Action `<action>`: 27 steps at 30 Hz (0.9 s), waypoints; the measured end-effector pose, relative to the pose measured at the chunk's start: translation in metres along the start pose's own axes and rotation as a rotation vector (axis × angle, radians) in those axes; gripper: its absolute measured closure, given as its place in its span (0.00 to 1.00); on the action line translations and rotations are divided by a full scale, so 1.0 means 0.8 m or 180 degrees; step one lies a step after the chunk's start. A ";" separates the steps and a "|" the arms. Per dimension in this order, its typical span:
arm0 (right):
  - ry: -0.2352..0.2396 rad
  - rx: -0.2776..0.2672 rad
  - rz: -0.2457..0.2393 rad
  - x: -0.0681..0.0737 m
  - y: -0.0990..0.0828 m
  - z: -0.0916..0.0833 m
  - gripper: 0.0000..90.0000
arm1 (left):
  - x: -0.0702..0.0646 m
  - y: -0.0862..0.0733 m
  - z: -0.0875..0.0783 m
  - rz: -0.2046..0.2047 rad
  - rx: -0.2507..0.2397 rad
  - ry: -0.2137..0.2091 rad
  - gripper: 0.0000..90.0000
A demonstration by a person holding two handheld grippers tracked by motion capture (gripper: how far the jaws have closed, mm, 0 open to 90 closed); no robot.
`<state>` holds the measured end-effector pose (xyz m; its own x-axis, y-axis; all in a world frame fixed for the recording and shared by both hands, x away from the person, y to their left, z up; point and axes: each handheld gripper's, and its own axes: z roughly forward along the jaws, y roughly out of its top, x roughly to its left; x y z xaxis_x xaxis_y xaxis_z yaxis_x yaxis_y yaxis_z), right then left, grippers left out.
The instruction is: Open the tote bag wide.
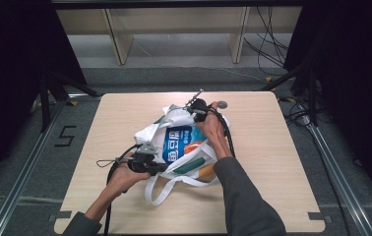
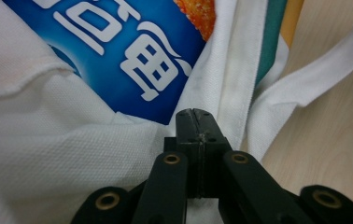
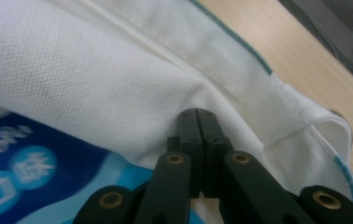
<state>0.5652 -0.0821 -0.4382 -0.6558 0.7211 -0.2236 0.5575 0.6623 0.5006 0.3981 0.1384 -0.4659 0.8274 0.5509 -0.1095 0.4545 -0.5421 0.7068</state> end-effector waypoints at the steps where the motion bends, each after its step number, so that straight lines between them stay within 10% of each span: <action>1: 0.0009 0.0095 0.0000 -0.003 -0.003 0.007 1.00 | 0.000 0.000 0.000 -0.0031 -0.0032 -0.0002 0.99; 5: 0.0187 0.0095 0.0120 -0.014 -0.009 0.003 1.00 | 0.003 0.003 -0.003 -0.0015 -0.0028 -0.0012 0.99; 12: 0.0616 -0.0683 0.0129 -0.024 -0.045 -0.074 1.00 | 0.021 0.047 -0.030 -0.0070 -0.0430 0.0128 0.95; 20: 0.0797 -0.0564 -0.0244 0.010 -0.112 -0.111 1.00 | 0.069 0.096 -0.007 -0.0188 -0.0195 0.0430 0.96; 27: 0.0968 -0.0391 -0.0286 0.021 -0.186 -0.118 1.00 | 0.115 0.064 0.011 -0.0479 0.0144 0.0621 0.99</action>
<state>0.4231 -0.1873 -0.4372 -0.8316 0.5550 -0.0209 0.4373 0.6776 0.5913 0.5002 0.1554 -0.4462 0.6719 0.7372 -0.0711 0.5857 -0.4701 0.6603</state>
